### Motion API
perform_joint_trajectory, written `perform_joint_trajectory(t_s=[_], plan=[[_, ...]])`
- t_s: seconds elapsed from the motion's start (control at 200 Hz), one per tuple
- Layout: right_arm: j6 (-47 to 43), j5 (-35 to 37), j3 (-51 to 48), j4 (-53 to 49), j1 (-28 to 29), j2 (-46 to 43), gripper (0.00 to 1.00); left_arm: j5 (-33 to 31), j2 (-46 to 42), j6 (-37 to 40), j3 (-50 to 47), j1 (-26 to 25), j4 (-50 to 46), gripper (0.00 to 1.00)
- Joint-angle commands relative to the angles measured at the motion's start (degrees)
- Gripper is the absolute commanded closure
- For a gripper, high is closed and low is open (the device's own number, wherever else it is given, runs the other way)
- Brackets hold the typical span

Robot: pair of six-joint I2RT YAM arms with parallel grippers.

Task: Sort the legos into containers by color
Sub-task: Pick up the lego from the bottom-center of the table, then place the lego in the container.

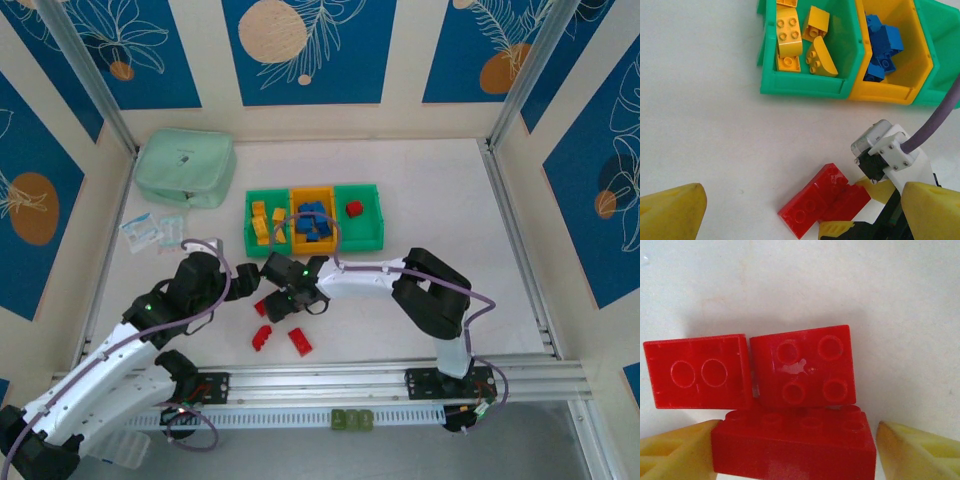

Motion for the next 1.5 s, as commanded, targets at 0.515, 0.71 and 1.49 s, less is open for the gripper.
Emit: perform_joint_trajectory(t_s=[0.515,0.71,1.49], plan=[[1.2,2.2,-2.9,-1.3,-1.7,-8.7,0.39,2.6,1.2,0.9,1.9,0.3,1.1,0.01],[0.5,3.4,-3.9,-6.0,-5.9,-14.8,0.39,4.3,4.0,2.0,3.4,0.3,3.6,0.01],[-8.9,6.1,8.5,-5.7,-35.4,-7.4,0.39,10.9,22.7,5.2,11.8,0.4,17.4,0.01]])
